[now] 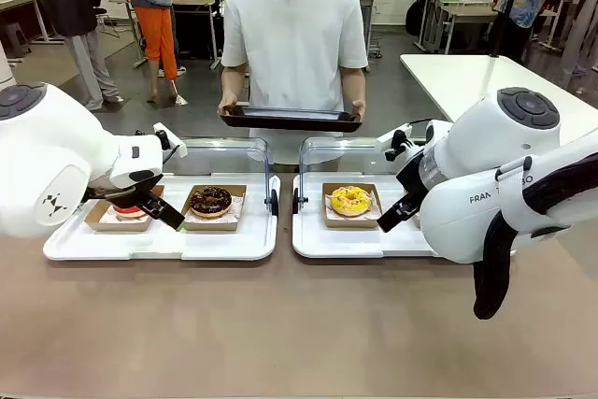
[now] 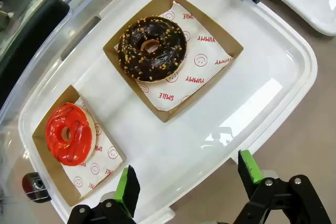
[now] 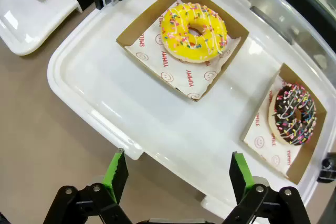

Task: Provide the desired donut to the person.
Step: Pick up and lift the Paper togo box containing the Donut pointed at by the person.

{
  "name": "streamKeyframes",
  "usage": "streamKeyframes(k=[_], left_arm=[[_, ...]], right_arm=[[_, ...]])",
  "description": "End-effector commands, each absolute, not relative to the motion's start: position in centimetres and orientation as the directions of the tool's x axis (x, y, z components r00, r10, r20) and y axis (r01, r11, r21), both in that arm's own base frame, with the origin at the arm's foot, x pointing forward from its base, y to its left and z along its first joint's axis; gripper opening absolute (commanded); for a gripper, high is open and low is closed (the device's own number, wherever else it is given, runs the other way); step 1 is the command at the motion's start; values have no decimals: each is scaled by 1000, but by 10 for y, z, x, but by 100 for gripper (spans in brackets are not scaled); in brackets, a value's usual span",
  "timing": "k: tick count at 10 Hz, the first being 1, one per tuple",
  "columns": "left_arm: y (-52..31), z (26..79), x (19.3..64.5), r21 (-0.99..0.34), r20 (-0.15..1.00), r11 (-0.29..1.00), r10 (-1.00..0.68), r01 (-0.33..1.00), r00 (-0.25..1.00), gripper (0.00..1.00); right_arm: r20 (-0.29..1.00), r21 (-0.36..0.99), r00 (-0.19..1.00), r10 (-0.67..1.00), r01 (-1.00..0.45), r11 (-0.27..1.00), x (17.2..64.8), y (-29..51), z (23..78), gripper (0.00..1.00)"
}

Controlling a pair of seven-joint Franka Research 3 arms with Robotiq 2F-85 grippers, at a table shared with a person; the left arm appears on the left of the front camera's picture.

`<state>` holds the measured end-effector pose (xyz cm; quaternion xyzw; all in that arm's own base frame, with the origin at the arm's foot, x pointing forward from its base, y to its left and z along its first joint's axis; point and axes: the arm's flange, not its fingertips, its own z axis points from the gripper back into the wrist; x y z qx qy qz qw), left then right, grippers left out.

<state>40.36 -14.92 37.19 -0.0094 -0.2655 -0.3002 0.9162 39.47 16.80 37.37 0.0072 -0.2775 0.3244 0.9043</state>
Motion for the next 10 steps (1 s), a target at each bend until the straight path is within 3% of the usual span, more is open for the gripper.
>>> streamKeyframes(k=[1, 10], left_arm=[[-149, 372, 404, 142, 492, 820, -545, 555, 679, 100], [-149, 372, 404, 142, 492, 820, -545, 555, 679, 100]], right_arm=[[507, -167, 636, 583, -591, 789, 395, 168, 374, 100], [507, -167, 636, 583, -591, 789, 395, 168, 374, 100]])
